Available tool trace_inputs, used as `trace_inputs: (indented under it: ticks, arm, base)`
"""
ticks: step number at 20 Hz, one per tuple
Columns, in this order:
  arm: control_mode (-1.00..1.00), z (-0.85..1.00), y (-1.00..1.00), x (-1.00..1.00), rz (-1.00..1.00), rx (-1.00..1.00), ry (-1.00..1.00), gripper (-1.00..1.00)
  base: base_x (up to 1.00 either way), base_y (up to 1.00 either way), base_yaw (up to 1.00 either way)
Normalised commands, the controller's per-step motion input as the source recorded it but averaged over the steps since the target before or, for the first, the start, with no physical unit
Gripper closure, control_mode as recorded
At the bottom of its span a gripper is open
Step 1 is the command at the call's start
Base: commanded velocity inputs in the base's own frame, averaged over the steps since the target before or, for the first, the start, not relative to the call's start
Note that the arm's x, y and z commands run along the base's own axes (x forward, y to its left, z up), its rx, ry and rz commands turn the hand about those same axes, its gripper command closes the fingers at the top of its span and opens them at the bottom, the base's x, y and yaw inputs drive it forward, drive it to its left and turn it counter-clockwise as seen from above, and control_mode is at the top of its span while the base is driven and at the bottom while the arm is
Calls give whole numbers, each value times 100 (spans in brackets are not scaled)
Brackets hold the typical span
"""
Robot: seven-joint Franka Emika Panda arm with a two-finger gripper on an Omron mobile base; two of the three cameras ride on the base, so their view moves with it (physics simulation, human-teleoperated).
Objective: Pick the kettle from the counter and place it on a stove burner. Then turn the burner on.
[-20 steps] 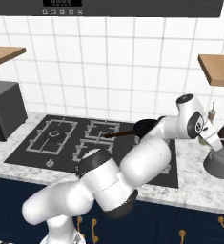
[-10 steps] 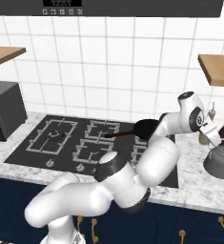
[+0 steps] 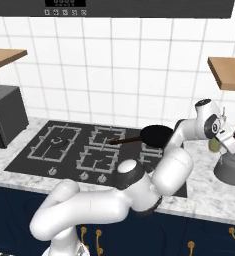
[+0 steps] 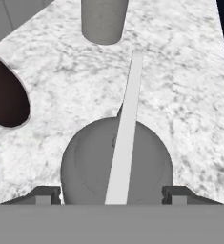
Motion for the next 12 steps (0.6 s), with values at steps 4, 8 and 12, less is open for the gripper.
trace_inputs:
  ticks: [4, 8, 12]
  arm:
    - [-100, 0, 0, 15, 0, 0, 0, 100]
    - [-100, 4, 0, -6, -3, 1, -5, 100]
    - [-100, 21, 65, -48, -14, 2, -28, 100]
  base:
    - [0, 0, 0]
    - [0, 0, 0]
    - [0, 0, 0]
